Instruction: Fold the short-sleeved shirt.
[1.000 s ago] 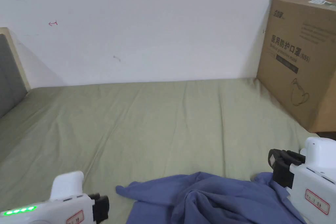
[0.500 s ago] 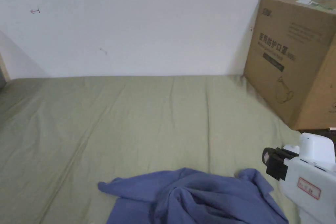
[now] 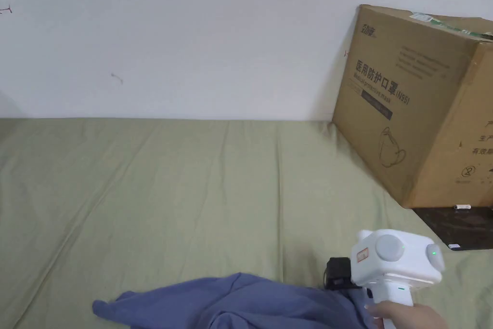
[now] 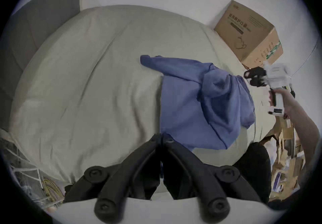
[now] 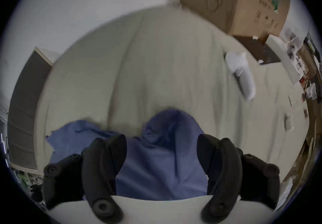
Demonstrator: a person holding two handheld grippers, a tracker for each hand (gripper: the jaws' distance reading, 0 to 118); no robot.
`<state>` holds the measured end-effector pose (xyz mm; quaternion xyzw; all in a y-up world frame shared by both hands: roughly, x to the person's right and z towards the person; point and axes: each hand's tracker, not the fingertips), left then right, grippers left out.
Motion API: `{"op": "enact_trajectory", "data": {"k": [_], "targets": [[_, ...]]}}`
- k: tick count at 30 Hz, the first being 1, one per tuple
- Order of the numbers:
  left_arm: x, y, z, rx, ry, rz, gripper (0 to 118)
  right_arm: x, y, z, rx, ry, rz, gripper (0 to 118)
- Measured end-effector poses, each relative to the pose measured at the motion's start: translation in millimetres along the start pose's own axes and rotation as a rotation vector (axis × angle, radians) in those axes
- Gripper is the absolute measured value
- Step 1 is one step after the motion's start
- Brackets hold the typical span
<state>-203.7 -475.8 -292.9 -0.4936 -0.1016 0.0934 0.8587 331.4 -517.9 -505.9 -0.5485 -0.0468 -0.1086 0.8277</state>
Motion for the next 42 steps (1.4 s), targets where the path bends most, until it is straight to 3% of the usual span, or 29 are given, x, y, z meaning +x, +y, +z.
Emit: {"op": "enact_trajectory", "data": {"k": [3, 6, 7, 8, 9, 12, 15, 22, 28, 34, 42], "targets": [[1, -1, 1, -0.006, -0.006, -0.005, 0, 4, 7, -26, -0.087, 0.028, -0.022, 85], [6, 3, 3, 0.012, -0.005, -0.003, 0, 14, 8, -24, -0.07, 0.038, -0.054, 65], [4, 4, 4, 0.019, -0.005, 0.002, 0, 18, 7, -18, -0.049, 0.069, -0.049, 53], [2, 6, 4, 0.028, -0.007, 0.006, 0, 19, 7, -11, -0.035, 0.098, -0.036, 22], [0, 9, 5, 0.037, -0.012, 0.016, 0, 21, 6, -2, -0.021, 0.121, -0.015, 7], [-9, 22, 10, 0.067, -0.027, 0.052, 0, 24, 0, 41, 0.086, 0.147, 0.067, 7], [-24, 48, 28, 0.121, -0.038, 0.078, 0, 31, -3, 99, 0.189, 0.167, 0.099, 7], [-56, 142, 125, 0.345, 0.083, 0.002, 0, 62, 1, 241, 0.391, 0.214, 0.042, 7], [-49, 220, 196, 0.487, 0.065, -0.057, 0, 64, 33, 343, 0.536, 0.295, -0.028, 6], [-52, 312, 222, 0.569, 0.04, -0.044, 0, 44, 96, 403, 0.659, 0.284, -0.027, 7], [-40, 405, 202, 0.688, 0.115, -0.011, 0, 3, 191, 417, 0.768, 0.264, -0.064, 6]]}}
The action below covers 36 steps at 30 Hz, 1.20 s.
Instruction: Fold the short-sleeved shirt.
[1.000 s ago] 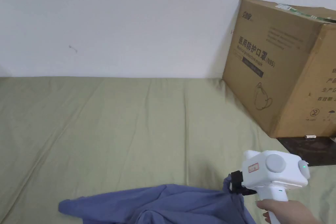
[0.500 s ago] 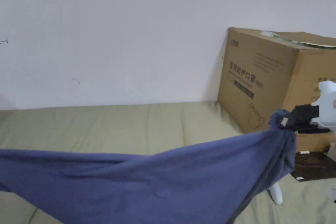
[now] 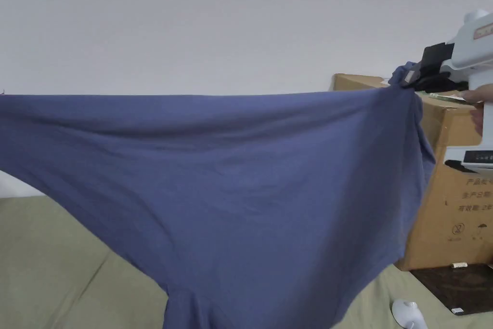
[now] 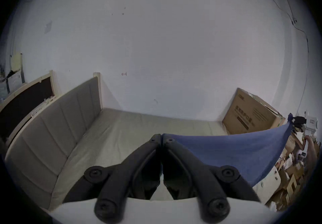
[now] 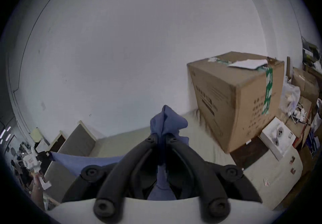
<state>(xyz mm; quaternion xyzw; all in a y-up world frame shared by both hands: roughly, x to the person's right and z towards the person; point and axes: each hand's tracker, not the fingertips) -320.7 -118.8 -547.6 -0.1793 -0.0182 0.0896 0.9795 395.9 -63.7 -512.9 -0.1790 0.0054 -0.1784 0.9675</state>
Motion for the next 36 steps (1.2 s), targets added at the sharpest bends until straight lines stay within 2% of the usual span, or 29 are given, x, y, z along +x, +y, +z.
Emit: {"op": "enact_trajectory", "data": {"k": [6, 10, 13, 19, 21, 23, 26, 28, 29, 32, 35, 36], "targets": [[1, -1, -50, 0.088, 0.041, 0.06, 0, -19, 17, -46, 0.129, -0.028, 0.06, 7], [-7, -33, -79, 0.086, 0.037, 0.086, 0, -4, -12, -69, 0.158, -0.025, 0.071, 6], [-20, -85, -108, -0.074, 0.026, 0.121, 0, 29, -66, -95, 0.053, -0.044, 0.039, 7], [-48, -255, -137, -0.465, -0.02, 0.109, 0, 127, -258, -128, -0.333, -0.159, -0.012, 7], [-52, -315, -126, -0.59, -0.023, 0.075, 0, 157, -327, -116, -0.469, -0.201, -0.064, 7], [-62, -364, -113, -0.706, -0.023, 0.044, 0, 185, -385, -93, -0.576, -0.241, -0.079, 6], [-73, -412, -79, -0.809, -0.014, 0.01, 0, 212, -442, -46, -0.674, -0.289, -0.126, 7], [-78, -424, -54, -0.821, -0.051, 0.038, 0, 223, -458, -14, -0.665, -0.253, -0.176, 6], [-79, -427, -41, -0.815, -0.053, 0.04, 0, 239, -466, -1, -0.66, -0.272, -0.154, 6], [-78, -425, -9, -0.805, -0.078, 0.055, 0, 247, -473, 39, -0.694, -0.356, -0.052, 5], [-73, -423, 8, -0.796, -0.098, 0.058, 0, 258, -471, 71, -0.649, -0.354, -0.132, 4], [-72, -421, 9, -0.791, -0.102, 0.052, 0, 259, -469, 74, -0.641, -0.353, -0.135, 4]]}}
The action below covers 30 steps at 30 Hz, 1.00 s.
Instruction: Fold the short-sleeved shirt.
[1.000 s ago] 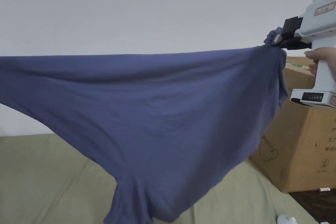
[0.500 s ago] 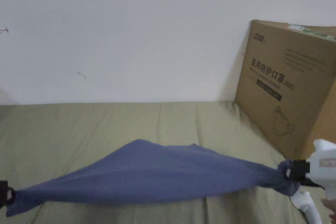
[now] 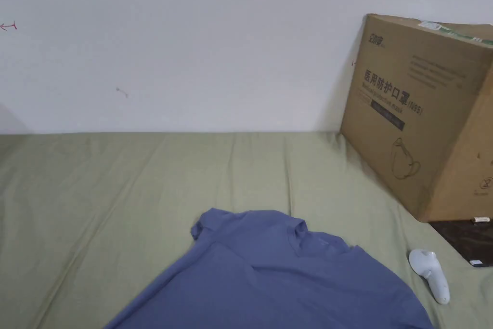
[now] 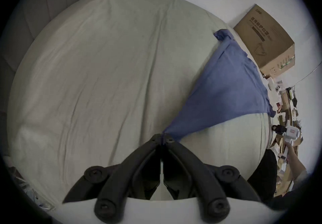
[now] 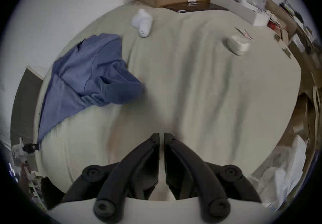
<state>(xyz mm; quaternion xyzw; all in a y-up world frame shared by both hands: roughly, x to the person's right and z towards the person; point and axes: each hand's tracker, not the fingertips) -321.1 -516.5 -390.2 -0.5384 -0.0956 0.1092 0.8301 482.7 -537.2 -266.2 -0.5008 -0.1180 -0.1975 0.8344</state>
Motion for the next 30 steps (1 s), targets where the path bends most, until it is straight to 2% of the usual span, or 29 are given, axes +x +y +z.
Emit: {"op": "enact_trajectory", "data": {"k": [2, 3, 4, 5, 6, 7, 8, 9, 10, 11, 15, 19, 20, 21, 22, 23, 24, 25, 26, 28, 30], "targets": [[3, 4, 1, 0.006, 0.015, -0.003, 0, -1, -6, 7, 0.011, -0.031, 0.033, 4], [4, 7, 0, 0.008, 0.017, 0.003, 5, -4, -5, 8, 0.015, -0.033, 0.055, 4], [3, 10, -1, 0.006, 0.026, 0.012, 21, -11, -6, 11, 0.022, -0.023, 0.061, 4], [3, 13, -1, 0.001, 0.027, 0.03, 56, -17, -5, 14, 0.035, -0.007, 0.06, 10], [4, 15, 1, -0.003, 0.041, 0.041, 80, -23, -3, 15, 0.045, -0.006, 0.057, 36], [4, 16, 4, 0.0, 0.053, 0.048, 93, -30, -1, 20, 0.074, -0.012, 0.06, 60], [3, 16, 9, 0.008, 0.053, 0.049, 97, -37, 1, 24, 0.109, -0.016, 0.066, 70], [3, 16, 16, 0.037, 0.051, 0.057, 97, -43, 2, 29, 0.125, -0.016, 0.073, 70], [5, 17, 25, 0.073, 0.044, 0.068, 102, -51, 4, 35, 0.154, 0.004, 0.084, 93], [6, 18, 35, 0.107, 0.028, 0.083, 101, -61, 7, 43, 0.181, 0.033, 0.102, 97], [21, 8, 81, 0.307, -0.047, 0.094, 101, -110, 9, 78, 0.296, 0.097, 0.183, 97], [64, -15, 124, 0.511, 0.04, 0.016, 101, -156, -1, 113, 0.476, 0.143, 0.22, 96], [75, -21, 131, 0.552, 0.056, 0.02, 98, -166, -5, 121, 0.518, 0.187, 0.219, 90], [81, -28, 137, 0.583, 0.033, 0.028, 89, -173, -9, 128, 0.558, 0.229, 0.213, 80], [86, -34, 143, 0.61, -0.01, 0.036, 72, -182, -15, 134, 0.595, 0.262, 0.212, 62], [90, -39, 147, 0.628, -0.042, 0.049, 38, -190, -20, 139, 0.624, 0.283, 0.22, 30], [93, -40, 146, 0.623, -0.058, 0.057, 7, -198, -24, 142, 0.639, 0.283, 0.225, 5], [96, -43, 147, 0.621, -0.053, 0.061, 0, -206, -29, 145, 0.643, 0.273, 0.227, 2], [99, -48, 149, 0.637, -0.022, 0.071, 0, -211, -33, 147, 0.656, 0.278, 0.232, 0], [99, -47, 149, 0.618, -0.016, 0.068, 0, -215, -34, 148, 0.633, 0.364, 0.284, 0], [92, -42, 147, 0.552, 0.006, 0.071, 0, -220, -33, 146, 0.603, 0.35, 0.331, 0]]}}
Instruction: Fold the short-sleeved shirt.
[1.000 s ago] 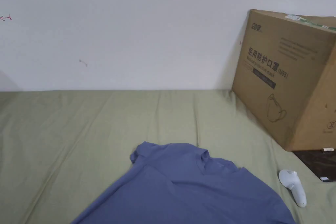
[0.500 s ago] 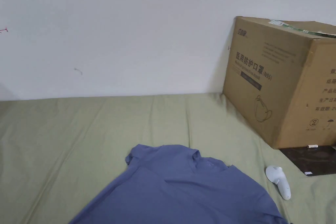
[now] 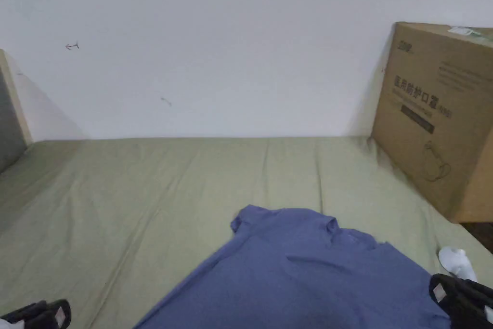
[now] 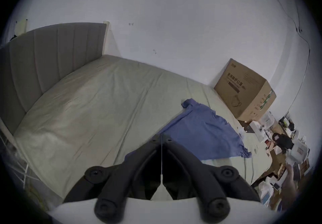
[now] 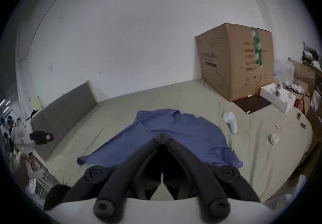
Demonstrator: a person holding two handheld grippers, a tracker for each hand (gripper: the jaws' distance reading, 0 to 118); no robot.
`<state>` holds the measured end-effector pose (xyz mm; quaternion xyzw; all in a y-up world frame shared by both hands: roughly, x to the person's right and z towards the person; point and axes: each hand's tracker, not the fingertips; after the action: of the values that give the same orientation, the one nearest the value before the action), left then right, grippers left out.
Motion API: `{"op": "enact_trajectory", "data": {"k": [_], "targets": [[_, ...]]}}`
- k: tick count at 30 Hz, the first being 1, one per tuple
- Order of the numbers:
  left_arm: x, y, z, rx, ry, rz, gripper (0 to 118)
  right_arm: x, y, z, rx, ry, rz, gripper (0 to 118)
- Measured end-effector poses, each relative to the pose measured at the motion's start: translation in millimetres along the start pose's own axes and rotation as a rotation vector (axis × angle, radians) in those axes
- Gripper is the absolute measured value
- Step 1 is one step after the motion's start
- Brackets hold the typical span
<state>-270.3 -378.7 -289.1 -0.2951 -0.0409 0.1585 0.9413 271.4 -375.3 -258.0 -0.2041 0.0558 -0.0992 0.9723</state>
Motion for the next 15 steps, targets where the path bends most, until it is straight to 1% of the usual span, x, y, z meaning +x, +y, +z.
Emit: {"op": "enact_trajectory", "data": {"k": [2, 3, 4, 6, 7, 8, 10, 11, 13, 14, 15], "targets": [[-18, 5, -24, -0.168, 0.023, 0.059, 0, -2, -1, -2, -0.023, -0.002, 0.026, 0], [-29, 6, -42, -0.279, 0.024, 0.096, 0, 0, -1, -4, -0.035, 0.006, 0.024, 0], [-41, 3, -59, -0.356, 0.014, 0.12, 8, 1, -2, -5, -0.044, 0.012, 0.019, 0], [-62, -6, -89, -0.442, 0.018, 0.16, 96, 3, -5, -8, -0.059, 0.018, -0.002, 0], [-70, -11, -103, -0.456, 0.063, 0.161, 111, 5, -6, -10, -0.074, 0.022, -0.02, 0], [-75, -18, -119, -0.499, 0.088, 0.16, 115, 6, -8, -12, -0.085, 0.024, -0.039, 0], [-86, -30, -143, -0.492, 0.089, 0.153, 116, 9, -12, -15, -0.106, 0.025, -0.071, 0], [-90, -34, -155, -0.502, 0.1, 0.162, 113, 9, -15, -18, -0.116, 0.024, -0.082, 0], [-93, -42, -174, -0.505, 0.086, 0.185, 113, 10, -16, -30, -0.145, 0.018, -0.092, 0], [-87, -49, -179, -0.519, 0.057, 0.191, 110, 10, -14, -41, -0.169, 0.013, -0.091, 0], [-84, -52, -183, -0.526, 0.023, 0.177, 98, 10, -11, -51, -0.19, 0.01, -0.084, 0]]}}
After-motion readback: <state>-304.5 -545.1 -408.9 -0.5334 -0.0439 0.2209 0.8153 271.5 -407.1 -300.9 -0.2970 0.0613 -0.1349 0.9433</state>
